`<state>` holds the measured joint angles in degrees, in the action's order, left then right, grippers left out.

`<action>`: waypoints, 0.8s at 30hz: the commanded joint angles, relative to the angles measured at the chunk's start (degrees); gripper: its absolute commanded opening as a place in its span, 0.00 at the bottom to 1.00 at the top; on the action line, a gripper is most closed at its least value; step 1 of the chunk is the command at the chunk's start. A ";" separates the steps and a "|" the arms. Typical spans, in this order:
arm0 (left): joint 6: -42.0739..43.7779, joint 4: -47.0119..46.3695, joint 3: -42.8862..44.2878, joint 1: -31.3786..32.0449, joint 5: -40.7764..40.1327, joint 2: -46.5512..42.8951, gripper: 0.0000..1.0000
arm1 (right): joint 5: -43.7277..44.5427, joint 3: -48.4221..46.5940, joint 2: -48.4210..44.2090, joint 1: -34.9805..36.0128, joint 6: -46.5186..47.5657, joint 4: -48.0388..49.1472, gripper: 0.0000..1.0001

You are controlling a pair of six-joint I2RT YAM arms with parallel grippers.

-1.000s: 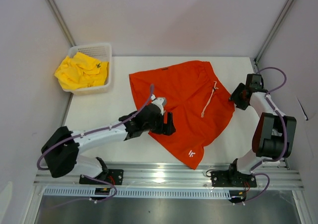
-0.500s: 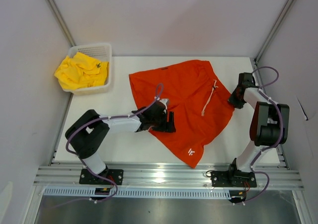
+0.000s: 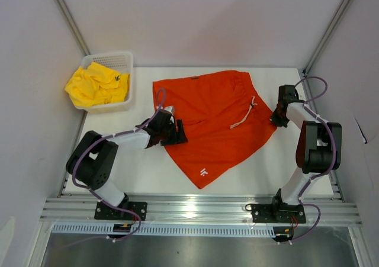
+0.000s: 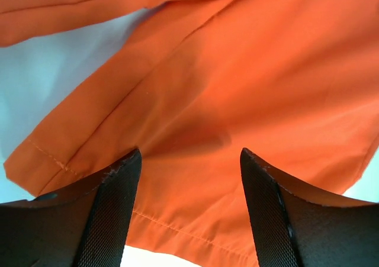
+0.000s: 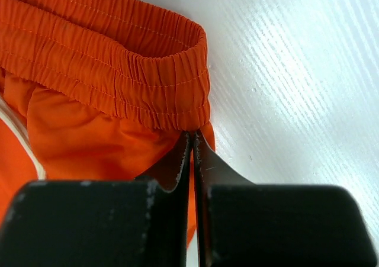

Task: Fold and stack the shorts
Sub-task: Flatten the shorts out

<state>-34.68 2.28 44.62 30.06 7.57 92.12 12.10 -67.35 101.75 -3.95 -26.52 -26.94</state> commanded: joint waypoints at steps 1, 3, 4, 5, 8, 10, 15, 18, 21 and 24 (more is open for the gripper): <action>4.53 10.45 1.52 -1.68 -6.60 1.14 0.72 | 2.58 0.11 -2.09 0.95 -0.63 -1.44 0.00; 4.88 12.64 4.14 -1.76 -8.79 0.44 0.72 | 2.49 0.47 -2.52 1.92 -0.72 -1.97 0.00; 4.97 13.44 4.51 -1.76 -9.85 0.00 0.72 | 2.06 1.08 -3.22 2.18 -0.64 -2.15 0.01; 5.06 14.23 5.38 -1.76 -10.73 -0.44 0.71 | 1.44 1.34 -3.66 2.45 -0.46 -2.33 0.03; 5.06 16.61 5.83 -1.59 -12.93 -3.34 0.72 | -2.33 2.31 -5.86 2.63 0.24 -2.59 0.21; 4.44 16.96 3.91 -1.41 -12.24 -7.10 0.73 | -4.18 2.75 -7.18 0.71 0.16 -2.33 0.37; 2.60 19.41 0.73 6.21 -15.54 -16.16 0.73 | -13.48 4.95 -11.14 -5.19 -0.29 0.39 0.45; 0.84 21.44 0.47 14.04 -18.64 -21.35 0.72 | -15.08 4.95 -10.62 -7.04 -0.11 0.92 0.49; 1.01 21.44 0.55 21.16 -19.96 -24.26 0.72 | -18.77 4.16 -7.64 -8.44 -0.72 2.15 0.51; 1.89 22.76 1.34 26.61 -22.25 -23.83 0.73 | -21.76 2.93 -4.56 -8.45 -1.69 4.78 0.53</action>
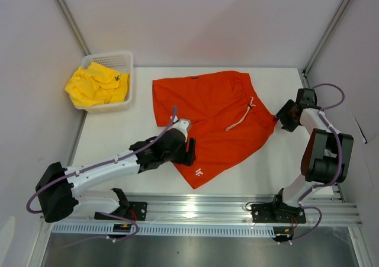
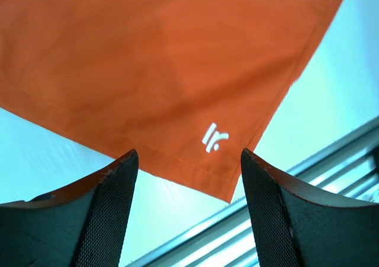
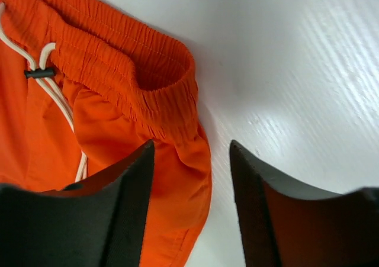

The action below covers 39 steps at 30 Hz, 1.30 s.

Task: Fold and stack the shorts
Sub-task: Flatten the shorts out, then fold the shorts

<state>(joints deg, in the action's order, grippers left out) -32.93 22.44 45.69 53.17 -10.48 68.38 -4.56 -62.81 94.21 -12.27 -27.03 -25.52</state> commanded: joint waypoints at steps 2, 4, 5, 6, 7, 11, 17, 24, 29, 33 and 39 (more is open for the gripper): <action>0.23 3.31 0.27 6.06 -5.95 1.66 0.73 | -6.33 -1.97 3.78 -0.03 -1.80 4.33 0.62; 0.49 3.49 -0.07 7.99 -6.22 2.98 0.74 | -6.60 -2.23 4.66 0.06 -1.98 4.69 0.64; 0.50 3.14 -0.25 8.61 -6.31 3.60 0.74 | -6.69 -2.32 4.92 0.06 -1.98 4.60 0.65; 0.58 2.71 -0.43 9.23 -6.13 5.00 0.75 | -6.61 -2.32 5.19 0.06 -1.98 4.60 0.65; 0.76 2.18 -1.04 10.63 -6.04 5.53 0.74 | -6.43 -2.50 5.54 0.14 -1.98 4.51 0.64; 2.43 0.77 -0.69 15.20 -7.09 8.43 0.74 | -2.92 -3.81 6.68 1.55 -1.89 3.28 0.58; 4.27 1.47 0.54 21.45 -8.68 10.81 0.74 | 0.95 -5.66 9.32 3.39 -1.80 2.23 0.47; 4.89 3.66 3.35 23.91 -9.73 17.22 0.74 | 2.71 -5.66 10.29 4.45 -1.63 2.84 0.14; 4.89 4.28 6.86 23.91 -10.09 22.05 0.67 | 3.24 -5.66 10.38 4.89 -0.92 2.75 0.02; 4.89 5.86 8.80 23.91 -10.52 25.04 0.59 | 2.98 -5.75 10.29 4.89 -0.84 2.40 0.02; 5.95 3.76 8.27 23.91 -7.37 26.10 0.06 | 1.31 -5.92 9.76 4.10 -1.01 0.66 0.00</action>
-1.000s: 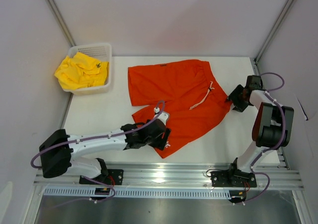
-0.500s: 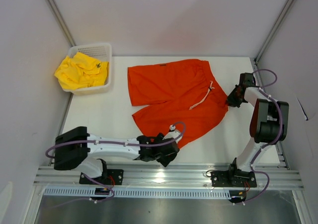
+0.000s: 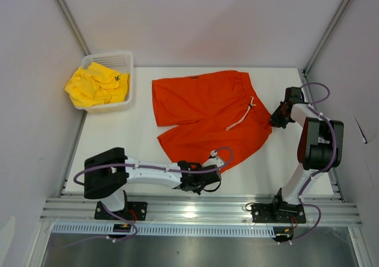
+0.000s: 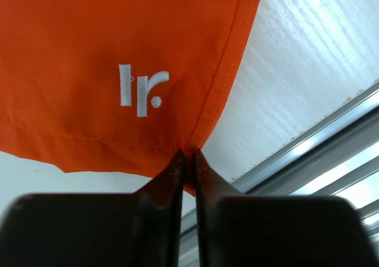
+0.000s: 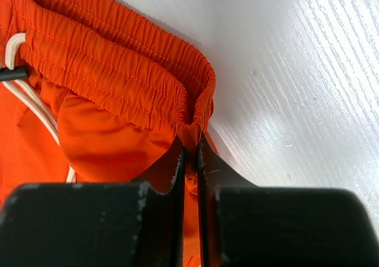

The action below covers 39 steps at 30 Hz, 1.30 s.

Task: Fold and stack the shorts
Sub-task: Fold the shorts

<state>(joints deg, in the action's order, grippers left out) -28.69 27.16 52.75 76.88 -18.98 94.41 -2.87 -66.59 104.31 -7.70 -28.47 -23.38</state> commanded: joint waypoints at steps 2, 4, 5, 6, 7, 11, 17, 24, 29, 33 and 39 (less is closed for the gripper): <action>2.05 -1.40 1.04 0.20 3.41 -0.62 0.00 | -0.99 -3.37 -0.34 -0.99 0.00 -3.33 0.00; 2.58 -2.45 -0.36 0.37 5.52 -1.94 0.00 | -0.03 -4.51 -0.51 -1.61 -0.27 -7.20 0.00; 3.02 -3.07 -0.80 0.64 8.06 -2.91 0.00 | 1.54 -5.56 -0.60 -1.70 -0.36 -8.60 0.00; 3.11 -3.95 -1.85 0.81 9.13 -4.83 0.00 | 1.99 -5.83 -0.86 -1.87 -0.36 -10.27 0.00; 3.11 -4.04 -1.95 1.07 9.75 -5.72 0.00 | 2.17 -5.92 -1.30 -2.05 -0.27 -10.63 0.00; 2.15 -1.07 -1.43 2.48 10.54 -10.02 0.00 | -0.80 -5.22 -2.45 -2.67 0.34 -8.80 0.02; 0.04 2.81 -2.29 2.48 10.63 -14.77 0.00 | -6.17 -8.55 0.88 -2.49 0.52 -8.62 0.29; -2.60 5.01 -4.49 0.73 11.25 -20.49 0.00 | -6.44 -11.64 1.16 -1.88 -0.45 -8.88 0.60; -4.36 4.57 -6.87 -5.67 14.31 -26.37 0.00 | -7.05 -10.67 0.19 -2.14 -0.98 -7.30 0.57; -4.01 5.54 -8.11 -9.29 15.12 -30.16 0.00 | -8.02 -9.44 0.80 -1.79 -0.80 -7.30 0.46; -3.74 6.50 -9.42 -10.26 13.98 -30.34 0.00 | -7.24 -3.04 -4.02 -2.05 -1.15 -4.66 0.31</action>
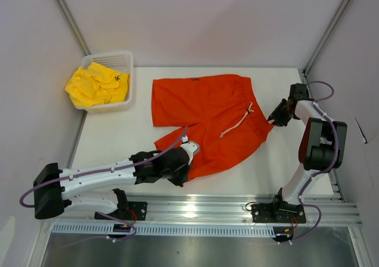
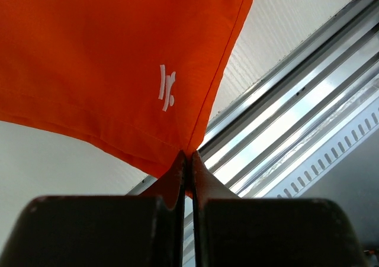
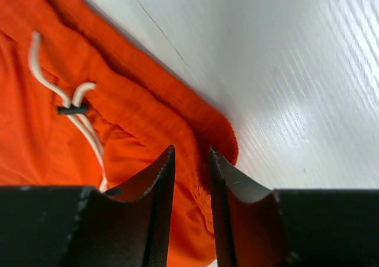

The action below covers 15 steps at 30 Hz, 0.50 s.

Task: Fold and stack the shorts
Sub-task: Fold the shorts

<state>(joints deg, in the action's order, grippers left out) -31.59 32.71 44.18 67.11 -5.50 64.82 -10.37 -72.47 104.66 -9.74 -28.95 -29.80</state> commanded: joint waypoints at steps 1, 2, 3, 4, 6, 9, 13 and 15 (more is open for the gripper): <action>-1.27 1.04 -1.20 -0.84 0.23 -0.83 0.00 | 0.26 3.29 -4.90 -0.11 -0.41 1.85 0.31; -1.36 1.22 -1.55 -1.10 -0.04 -0.83 0.00 | -0.43 3.47 -4.99 -0.19 0.12 2.03 0.32; -1.63 1.39 -1.82 -1.45 -0.13 -0.92 0.00 | -1.40 3.56 -4.65 -0.28 0.99 2.12 0.35; -1.89 1.57 -2.08 -1.89 -0.04 -1.09 0.00 | -4.02 3.65 -4.29 -0.20 2.74 2.12 0.38; -2.15 1.92 -2.70 -3.47 -0.21 -1.88 0.00 | -6.67 4.00 -2.98 -0.19 4.59 2.47 0.43; -2.94 3.94 -3.14 -7.07 -1.88 -3.29 0.00 | -9.31 6.45 -4.89 -0.11 5.83 3.78 0.45; -5.05 7.01 -1.83 -11.47 -6.53 -4.00 0.00 | -13.34 12.34 -9.55 -0.19 6.45 5.72 0.48; -5.32 7.99 -1.21 -14.89 -9.44 -3.91 0.00 | -14.85 14.89 -10.61 -0.19 6.71 5.72 0.48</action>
<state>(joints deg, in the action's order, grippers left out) -34.76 38.13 41.32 55.55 -9.54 61.95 -20.67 -59.70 98.10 -9.82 -24.03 -25.50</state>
